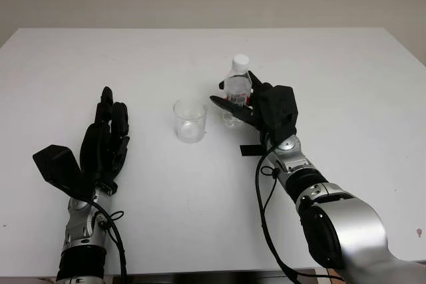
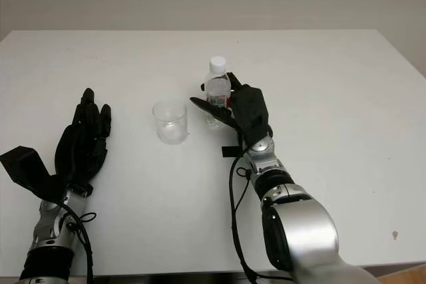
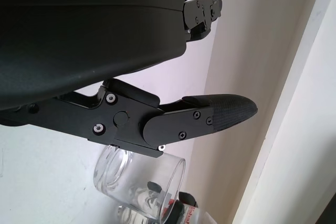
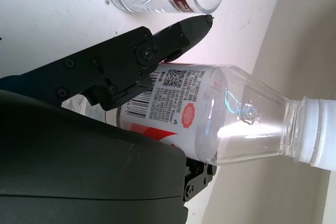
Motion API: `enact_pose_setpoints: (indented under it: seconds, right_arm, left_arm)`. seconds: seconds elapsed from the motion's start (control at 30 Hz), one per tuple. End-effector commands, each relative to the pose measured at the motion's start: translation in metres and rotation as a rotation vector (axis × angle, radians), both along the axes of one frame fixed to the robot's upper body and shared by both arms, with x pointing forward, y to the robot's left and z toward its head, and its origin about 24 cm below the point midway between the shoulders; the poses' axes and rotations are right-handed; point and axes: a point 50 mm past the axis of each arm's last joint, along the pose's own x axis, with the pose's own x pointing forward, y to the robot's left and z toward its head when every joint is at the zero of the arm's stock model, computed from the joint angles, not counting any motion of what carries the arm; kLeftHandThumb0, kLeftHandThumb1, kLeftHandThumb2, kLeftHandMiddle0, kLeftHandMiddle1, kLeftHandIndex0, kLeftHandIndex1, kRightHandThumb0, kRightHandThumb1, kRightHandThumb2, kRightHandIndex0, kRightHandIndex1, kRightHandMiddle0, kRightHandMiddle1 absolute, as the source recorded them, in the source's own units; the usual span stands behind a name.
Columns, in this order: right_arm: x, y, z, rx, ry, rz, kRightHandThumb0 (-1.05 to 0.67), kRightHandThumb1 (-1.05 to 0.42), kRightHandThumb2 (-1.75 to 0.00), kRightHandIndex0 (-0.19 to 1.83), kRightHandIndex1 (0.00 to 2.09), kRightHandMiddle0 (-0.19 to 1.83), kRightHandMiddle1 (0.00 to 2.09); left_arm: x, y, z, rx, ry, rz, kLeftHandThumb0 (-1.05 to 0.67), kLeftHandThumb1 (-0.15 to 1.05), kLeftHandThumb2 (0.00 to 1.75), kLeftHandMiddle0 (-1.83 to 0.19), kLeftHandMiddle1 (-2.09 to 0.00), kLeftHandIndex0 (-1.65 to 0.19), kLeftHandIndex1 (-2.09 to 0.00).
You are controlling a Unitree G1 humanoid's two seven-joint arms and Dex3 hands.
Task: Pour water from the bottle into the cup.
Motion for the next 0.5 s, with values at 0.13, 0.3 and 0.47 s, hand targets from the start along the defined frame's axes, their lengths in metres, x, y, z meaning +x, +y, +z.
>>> enact_pose_setpoints:
  seconds: [0.13,0.3,0.47]
  right_arm:
    - [0.002,0.0018,0.006,-0.071,-0.042,-0.015,-0.41,-1.05,-0.2,1.1,2.09,0.82,2.09]
    - [0.0007,0.002,0.0054,-0.056,-0.062,-0.042,-0.35,-1.05,-0.31,1.33,2.09,1.07,2.09]
    - [0.0002,0.0006,0.0046,-0.041,-0.067,-0.076,-0.34,-1.05,-0.36,1.47,2.09,1.2,2.09]
  left_arm:
    - [-0.0117,-0.0006,-0.0232,-0.02,0.087,0.012,-0.69,1.05,0.53,0.15,-0.05,0.17,-0.05]
    - [-0.0111,0.0005,-0.0231,-0.026,0.089,0.011,-0.69,1.05,0.53,0.15,-0.05,0.17,-0.05]
    - [-0.0106,0.0014,-0.0222,-0.017,0.086,0.004,-0.68,1.05,0.54,0.14,-0.05,0.17,-0.05]
